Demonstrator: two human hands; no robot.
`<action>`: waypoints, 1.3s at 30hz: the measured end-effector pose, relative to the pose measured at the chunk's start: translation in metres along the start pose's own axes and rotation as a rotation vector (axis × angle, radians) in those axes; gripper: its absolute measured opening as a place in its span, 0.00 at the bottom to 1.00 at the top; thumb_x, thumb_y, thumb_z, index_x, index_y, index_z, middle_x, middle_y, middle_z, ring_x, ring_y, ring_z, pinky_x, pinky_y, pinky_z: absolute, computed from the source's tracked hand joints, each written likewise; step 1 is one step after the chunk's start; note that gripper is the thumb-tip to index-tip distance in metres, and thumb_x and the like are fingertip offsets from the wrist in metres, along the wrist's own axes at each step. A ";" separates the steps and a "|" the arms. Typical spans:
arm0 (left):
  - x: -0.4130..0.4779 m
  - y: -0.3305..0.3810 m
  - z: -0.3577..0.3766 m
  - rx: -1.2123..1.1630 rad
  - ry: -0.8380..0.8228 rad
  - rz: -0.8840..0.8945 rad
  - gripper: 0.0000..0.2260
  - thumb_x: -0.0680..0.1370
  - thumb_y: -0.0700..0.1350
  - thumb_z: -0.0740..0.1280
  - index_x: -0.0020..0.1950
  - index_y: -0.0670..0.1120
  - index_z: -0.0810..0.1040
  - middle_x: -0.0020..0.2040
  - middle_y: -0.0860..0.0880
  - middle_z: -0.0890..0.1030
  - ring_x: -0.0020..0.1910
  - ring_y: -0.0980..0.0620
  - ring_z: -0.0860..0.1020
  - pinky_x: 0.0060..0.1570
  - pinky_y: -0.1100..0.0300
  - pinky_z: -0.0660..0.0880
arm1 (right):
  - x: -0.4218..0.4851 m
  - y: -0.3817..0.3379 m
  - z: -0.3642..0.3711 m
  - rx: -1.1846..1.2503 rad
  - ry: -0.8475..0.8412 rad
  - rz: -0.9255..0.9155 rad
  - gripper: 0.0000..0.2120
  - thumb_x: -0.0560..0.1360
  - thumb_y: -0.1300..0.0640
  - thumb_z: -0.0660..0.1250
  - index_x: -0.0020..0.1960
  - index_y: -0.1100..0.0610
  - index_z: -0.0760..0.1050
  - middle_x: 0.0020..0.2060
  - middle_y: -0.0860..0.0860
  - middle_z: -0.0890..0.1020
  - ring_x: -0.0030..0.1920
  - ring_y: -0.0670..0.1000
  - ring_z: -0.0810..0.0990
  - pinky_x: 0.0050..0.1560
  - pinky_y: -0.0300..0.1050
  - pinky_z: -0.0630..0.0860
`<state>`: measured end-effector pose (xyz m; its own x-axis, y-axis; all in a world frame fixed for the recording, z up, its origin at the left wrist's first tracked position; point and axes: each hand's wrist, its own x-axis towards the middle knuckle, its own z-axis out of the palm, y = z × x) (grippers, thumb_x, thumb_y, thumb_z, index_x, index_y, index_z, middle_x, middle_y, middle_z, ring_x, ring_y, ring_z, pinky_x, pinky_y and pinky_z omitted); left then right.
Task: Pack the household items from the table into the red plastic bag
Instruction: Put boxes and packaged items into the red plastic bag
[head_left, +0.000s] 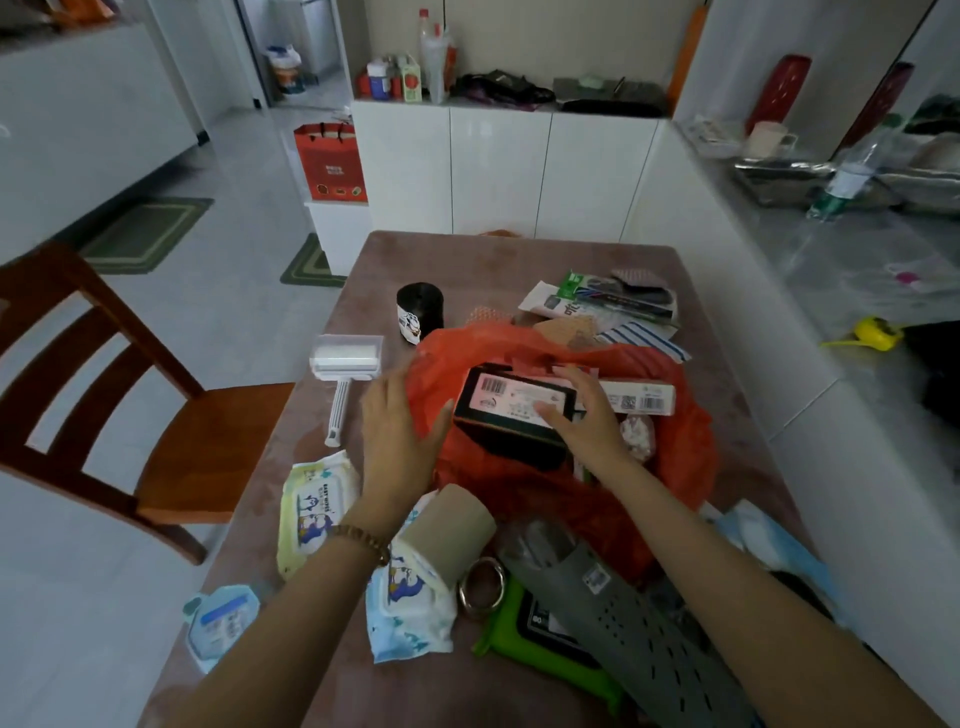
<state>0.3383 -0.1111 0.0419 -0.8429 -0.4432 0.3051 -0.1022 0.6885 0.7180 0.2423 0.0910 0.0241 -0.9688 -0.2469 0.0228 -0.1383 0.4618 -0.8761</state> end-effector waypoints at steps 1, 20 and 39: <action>-0.010 0.003 0.001 0.027 0.044 0.066 0.28 0.75 0.53 0.69 0.71 0.46 0.65 0.67 0.44 0.69 0.68 0.47 0.66 0.67 0.52 0.64 | -0.015 -0.001 -0.007 0.008 0.007 -0.063 0.22 0.74 0.54 0.70 0.67 0.49 0.69 0.71 0.47 0.65 0.72 0.44 0.59 0.69 0.42 0.60; -0.051 0.015 0.046 0.146 -0.161 0.225 0.39 0.69 0.60 0.70 0.74 0.44 0.61 0.70 0.43 0.65 0.71 0.43 0.62 0.72 0.44 0.60 | -0.147 0.071 -0.045 -0.168 -0.619 0.367 0.42 0.64 0.41 0.76 0.71 0.48 0.60 0.64 0.44 0.70 0.62 0.47 0.73 0.64 0.45 0.73; 0.074 0.029 0.006 0.004 -0.225 -0.247 0.09 0.78 0.47 0.65 0.48 0.41 0.73 0.46 0.41 0.78 0.40 0.45 0.77 0.37 0.58 0.74 | -0.030 -0.027 -0.078 0.852 -0.206 0.766 0.28 0.69 0.43 0.70 0.61 0.61 0.75 0.35 0.57 0.83 0.29 0.54 0.83 0.30 0.44 0.79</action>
<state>0.2699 -0.1199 0.0817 -0.8880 -0.4592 -0.0238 -0.3194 0.5788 0.7504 0.2586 0.1527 0.0846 -0.6764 -0.3213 -0.6628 0.7277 -0.1526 -0.6686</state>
